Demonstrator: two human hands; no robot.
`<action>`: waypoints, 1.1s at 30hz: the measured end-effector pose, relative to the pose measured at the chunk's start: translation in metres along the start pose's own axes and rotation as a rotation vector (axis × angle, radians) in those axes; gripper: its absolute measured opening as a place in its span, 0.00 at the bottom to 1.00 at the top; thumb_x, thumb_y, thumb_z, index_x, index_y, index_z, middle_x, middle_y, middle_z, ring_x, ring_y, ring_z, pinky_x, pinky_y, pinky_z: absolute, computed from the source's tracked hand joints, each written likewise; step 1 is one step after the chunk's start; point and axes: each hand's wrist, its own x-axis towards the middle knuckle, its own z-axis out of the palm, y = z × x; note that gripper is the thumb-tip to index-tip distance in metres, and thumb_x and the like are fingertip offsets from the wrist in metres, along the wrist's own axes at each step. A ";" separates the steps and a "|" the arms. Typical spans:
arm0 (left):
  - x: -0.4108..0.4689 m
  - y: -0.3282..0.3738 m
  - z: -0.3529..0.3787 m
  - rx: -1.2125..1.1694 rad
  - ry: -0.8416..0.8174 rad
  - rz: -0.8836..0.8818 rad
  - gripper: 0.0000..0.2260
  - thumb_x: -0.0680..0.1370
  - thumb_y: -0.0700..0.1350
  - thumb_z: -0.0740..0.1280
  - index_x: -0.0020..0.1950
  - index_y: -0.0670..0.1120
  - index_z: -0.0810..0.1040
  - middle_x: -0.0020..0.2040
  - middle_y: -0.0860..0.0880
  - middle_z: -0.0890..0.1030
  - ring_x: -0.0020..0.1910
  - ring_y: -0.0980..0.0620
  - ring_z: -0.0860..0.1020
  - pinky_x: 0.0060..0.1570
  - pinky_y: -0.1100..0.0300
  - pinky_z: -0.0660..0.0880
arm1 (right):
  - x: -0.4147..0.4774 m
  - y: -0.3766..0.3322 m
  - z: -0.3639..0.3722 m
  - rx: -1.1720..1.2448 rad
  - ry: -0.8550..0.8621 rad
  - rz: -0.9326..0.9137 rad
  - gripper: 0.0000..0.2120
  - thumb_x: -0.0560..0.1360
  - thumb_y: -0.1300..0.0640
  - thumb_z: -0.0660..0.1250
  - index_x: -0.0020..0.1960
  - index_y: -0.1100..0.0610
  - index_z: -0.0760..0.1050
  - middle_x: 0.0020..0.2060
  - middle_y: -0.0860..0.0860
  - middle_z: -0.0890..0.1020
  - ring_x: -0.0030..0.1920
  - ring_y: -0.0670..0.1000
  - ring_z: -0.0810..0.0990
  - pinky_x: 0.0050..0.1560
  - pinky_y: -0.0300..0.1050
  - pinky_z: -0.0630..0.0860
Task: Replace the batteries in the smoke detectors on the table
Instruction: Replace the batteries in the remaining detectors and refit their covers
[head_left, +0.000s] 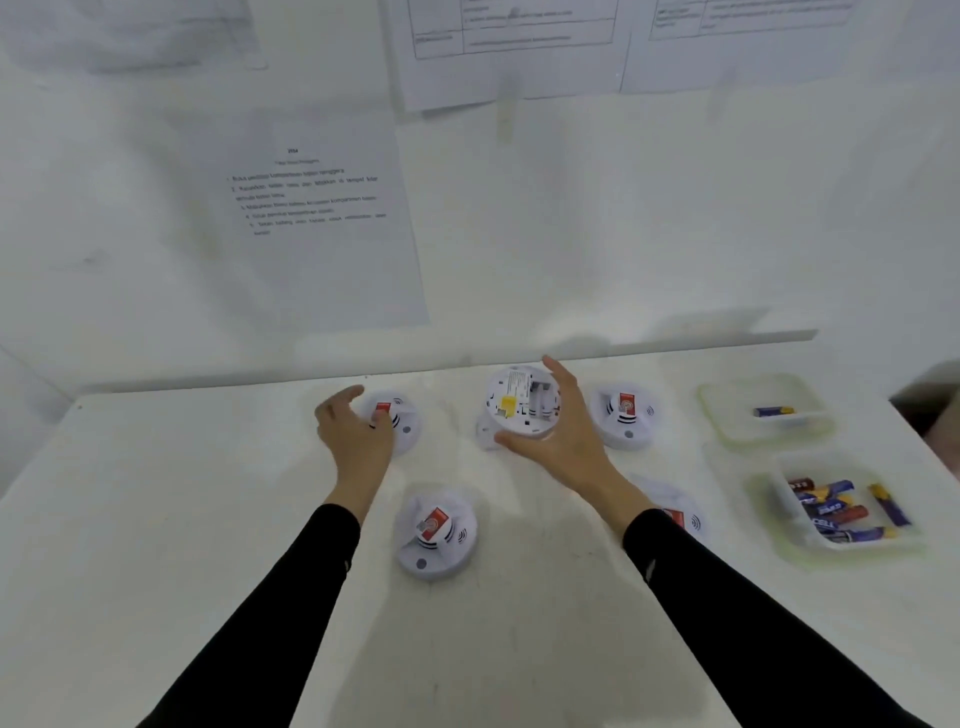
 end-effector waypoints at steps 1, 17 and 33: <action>-0.006 0.011 0.012 0.020 -0.104 0.095 0.17 0.77 0.38 0.67 0.66 0.43 0.73 0.67 0.41 0.68 0.64 0.41 0.72 0.65 0.50 0.70 | -0.006 -0.003 -0.014 -0.006 0.015 -0.009 0.49 0.62 0.51 0.82 0.74 0.42 0.56 0.69 0.42 0.66 0.68 0.42 0.66 0.67 0.44 0.69; -0.128 0.103 0.103 0.104 -0.657 0.472 0.30 0.68 0.52 0.78 0.67 0.47 0.73 0.59 0.49 0.77 0.57 0.51 0.75 0.54 0.64 0.72 | -0.083 0.005 -0.194 0.023 0.135 -0.019 0.49 0.64 0.60 0.80 0.74 0.44 0.55 0.62 0.37 0.72 0.63 0.39 0.74 0.58 0.33 0.73; -0.313 0.086 0.175 0.317 -0.923 0.623 0.25 0.68 0.58 0.77 0.58 0.49 0.74 0.58 0.53 0.77 0.57 0.54 0.70 0.52 0.72 0.64 | -0.104 0.036 -0.291 -0.005 -0.056 -0.037 0.51 0.63 0.55 0.81 0.75 0.41 0.53 0.68 0.45 0.69 0.65 0.38 0.71 0.61 0.34 0.72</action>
